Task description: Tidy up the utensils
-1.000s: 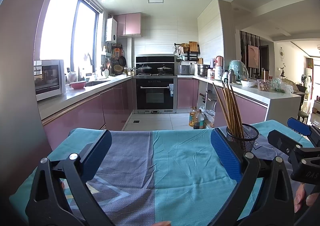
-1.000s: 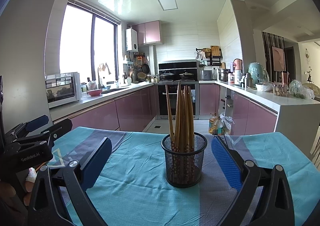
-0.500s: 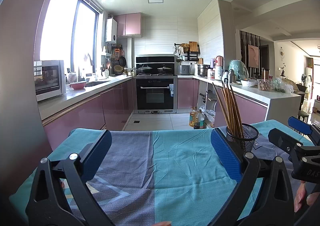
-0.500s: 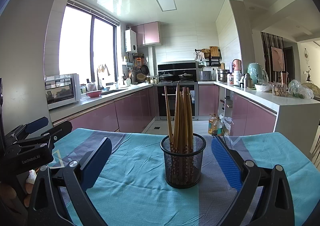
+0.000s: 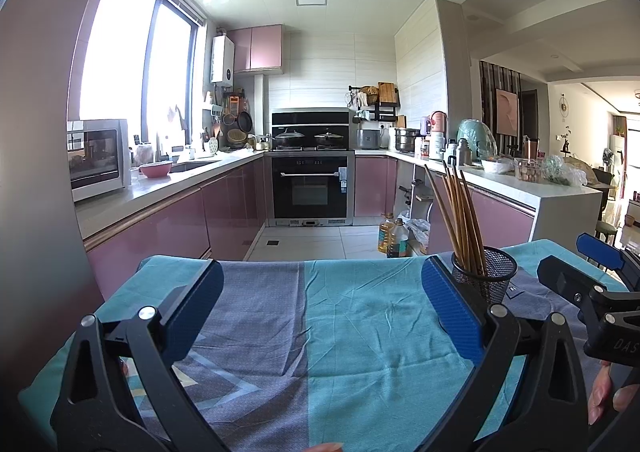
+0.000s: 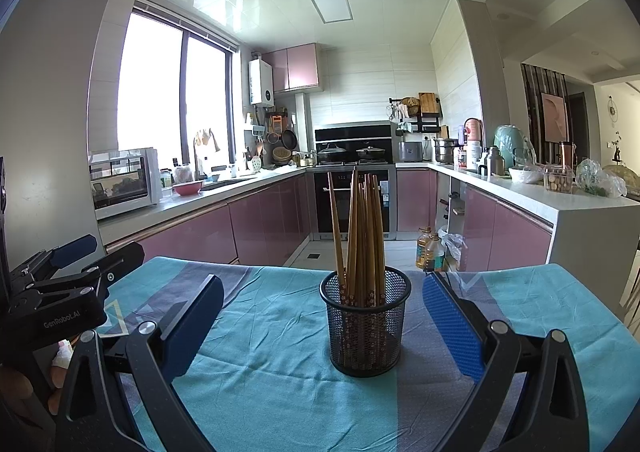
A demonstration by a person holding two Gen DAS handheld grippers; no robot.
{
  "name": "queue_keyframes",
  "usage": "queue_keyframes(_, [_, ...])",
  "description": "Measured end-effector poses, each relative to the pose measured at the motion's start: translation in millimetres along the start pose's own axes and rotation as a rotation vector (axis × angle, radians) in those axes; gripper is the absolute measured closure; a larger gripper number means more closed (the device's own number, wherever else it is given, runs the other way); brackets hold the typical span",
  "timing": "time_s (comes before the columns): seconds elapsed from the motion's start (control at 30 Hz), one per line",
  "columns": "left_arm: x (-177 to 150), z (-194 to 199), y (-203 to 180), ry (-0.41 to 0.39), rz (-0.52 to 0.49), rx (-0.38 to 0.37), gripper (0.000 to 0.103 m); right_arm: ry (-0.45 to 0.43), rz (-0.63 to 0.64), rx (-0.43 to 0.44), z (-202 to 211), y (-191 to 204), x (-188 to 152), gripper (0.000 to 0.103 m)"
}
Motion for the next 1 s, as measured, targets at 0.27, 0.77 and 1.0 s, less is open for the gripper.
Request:
queue_keyframes(0.27, [-0.3,-0.4,-0.2,0.0,0.0,0.001,0.006,-0.001,-0.001,-0.001,1.1,0.0,0.2,0.007])
queue_keyframes(0.77, [1.7,-0.6,-3.3,0.0,0.0,-0.003,0.006,-0.001,-0.004,-0.004,2.2,-0.7,1.2,0.007])
queue_keyframes(1.0, [1.5,-0.1,-4.0,-0.001,0.0,-0.002,0.006,-0.004,-0.005,-0.006,2.4,-1.3,1.4,0.007])
Point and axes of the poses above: each gripper's, at about its wrist camera, not at the fingertips, and z roughly against the way its jaws point, y to its left, x to its top, the point moved 4 cm from there along -z, roughly the way its jaws point, and after that the axes turned 13 degrees about y, right-handed, at the moved point
